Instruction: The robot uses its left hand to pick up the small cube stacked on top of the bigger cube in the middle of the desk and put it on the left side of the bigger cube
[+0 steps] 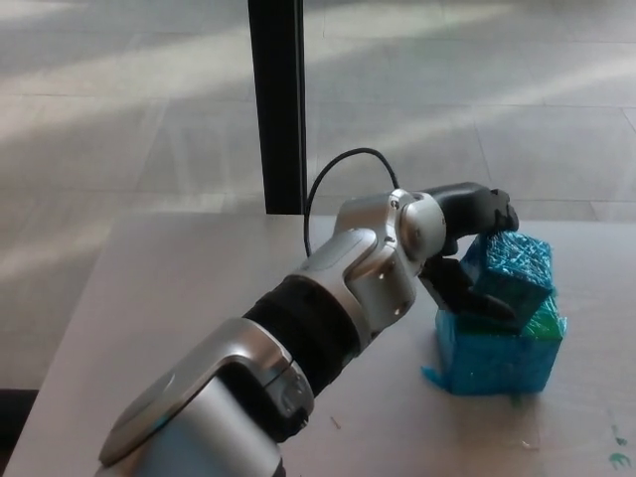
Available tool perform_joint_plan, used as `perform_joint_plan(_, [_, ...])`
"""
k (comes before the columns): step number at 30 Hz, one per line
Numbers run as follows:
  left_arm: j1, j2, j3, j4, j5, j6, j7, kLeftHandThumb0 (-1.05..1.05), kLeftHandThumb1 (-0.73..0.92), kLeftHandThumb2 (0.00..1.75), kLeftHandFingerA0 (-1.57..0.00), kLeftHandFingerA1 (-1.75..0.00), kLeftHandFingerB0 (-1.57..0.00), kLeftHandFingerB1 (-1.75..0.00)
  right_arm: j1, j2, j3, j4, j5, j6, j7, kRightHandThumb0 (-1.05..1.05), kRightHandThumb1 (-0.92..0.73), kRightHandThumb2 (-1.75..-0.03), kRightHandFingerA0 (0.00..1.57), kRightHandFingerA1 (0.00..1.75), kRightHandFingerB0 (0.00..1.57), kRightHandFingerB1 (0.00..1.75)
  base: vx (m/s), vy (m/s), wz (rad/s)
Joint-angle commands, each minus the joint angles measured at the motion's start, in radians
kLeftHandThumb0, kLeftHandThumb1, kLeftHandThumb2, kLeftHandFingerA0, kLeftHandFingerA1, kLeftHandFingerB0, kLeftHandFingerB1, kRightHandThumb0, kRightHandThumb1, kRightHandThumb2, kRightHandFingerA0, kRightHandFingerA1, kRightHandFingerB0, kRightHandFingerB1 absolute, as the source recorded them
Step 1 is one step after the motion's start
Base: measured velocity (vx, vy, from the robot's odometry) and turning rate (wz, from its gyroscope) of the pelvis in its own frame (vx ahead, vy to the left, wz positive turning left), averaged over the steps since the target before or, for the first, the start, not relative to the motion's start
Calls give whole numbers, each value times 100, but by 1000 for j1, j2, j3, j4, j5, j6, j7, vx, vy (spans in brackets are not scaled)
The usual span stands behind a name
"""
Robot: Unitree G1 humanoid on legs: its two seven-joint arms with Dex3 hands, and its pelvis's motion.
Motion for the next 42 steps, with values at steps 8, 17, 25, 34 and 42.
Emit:
perform_joint_plan(8, [85,-41,-65,-8,151,-4,324,-49,49,54,-44,-92,-49,-45,-7,-27,1,-9,-6,-12,-15,-77,-53,-66,69,99,58,76,0,0,0])
perform_joint_plan(17, [129,-41,-31,21,140,-41,376,-44,50,55,-59,-107,-57,-59,-12,-17,1,-18,-4,-19,-18,-76,-53,-72,71,100,58,77,0,0,0])
perform_joint_plan(25, [214,-63,22,47,101,-150,492,-29,52,55,-71,-109,-76,-78,-18,-13,7,-29,-4,-6,-18,-69,-47,-88,71,110,59,85,0,0,0])
perform_joint_plan(34, [250,-88,125,75,49,-302,531,-25,69,62,-69,-104,-80,-64,-20,-6,4,-43,2,23,-26,-63,-41,-107,75,99,62,82,0,0,0])
perform_joint_plan(42, [224,-80,101,74,87,-267,534,-33,73,61,-65,-108,-66,-89,-12,-7,5,-41,-5,27,-41,-70,-55,-93,76,103,63,83,0,0,0])
